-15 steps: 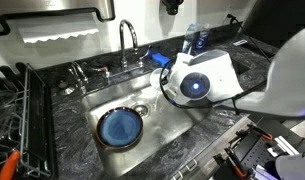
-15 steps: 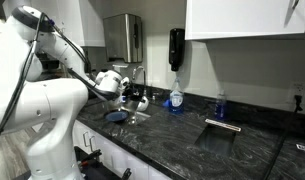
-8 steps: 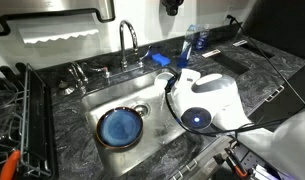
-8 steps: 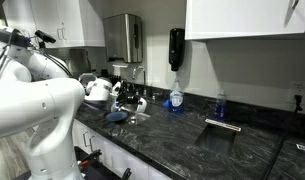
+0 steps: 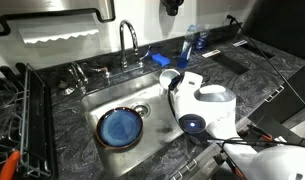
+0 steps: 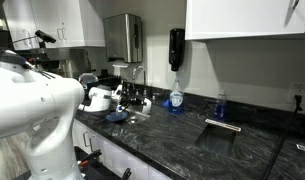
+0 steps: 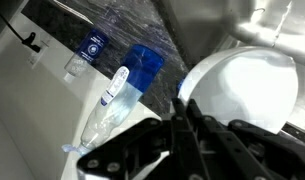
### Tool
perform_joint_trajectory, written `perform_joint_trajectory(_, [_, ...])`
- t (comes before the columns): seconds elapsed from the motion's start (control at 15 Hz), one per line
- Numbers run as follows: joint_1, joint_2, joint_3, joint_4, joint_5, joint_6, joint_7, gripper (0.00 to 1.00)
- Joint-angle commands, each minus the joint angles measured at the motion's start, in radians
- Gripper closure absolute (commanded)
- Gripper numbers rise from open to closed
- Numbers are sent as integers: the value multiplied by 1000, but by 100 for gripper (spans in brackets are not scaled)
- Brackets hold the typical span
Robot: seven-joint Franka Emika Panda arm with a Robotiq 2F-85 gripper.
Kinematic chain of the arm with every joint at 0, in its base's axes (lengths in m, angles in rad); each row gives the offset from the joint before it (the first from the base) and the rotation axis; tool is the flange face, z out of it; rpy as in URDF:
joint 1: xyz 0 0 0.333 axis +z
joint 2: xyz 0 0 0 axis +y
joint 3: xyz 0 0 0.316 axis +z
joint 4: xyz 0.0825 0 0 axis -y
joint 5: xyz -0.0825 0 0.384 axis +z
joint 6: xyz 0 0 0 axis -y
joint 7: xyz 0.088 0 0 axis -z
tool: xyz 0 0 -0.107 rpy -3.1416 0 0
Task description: Pour the contents of the white bowl into the sink and put it on the right side of the counter
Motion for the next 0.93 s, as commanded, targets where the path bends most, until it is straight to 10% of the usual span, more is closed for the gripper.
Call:
perform_joint_trajectory(0.0, [-79,-61,34,17,120,-7,-127,98])
perform_joint_trajectory(0.87, [-309,-488,72,-6,411,73,-339,98])
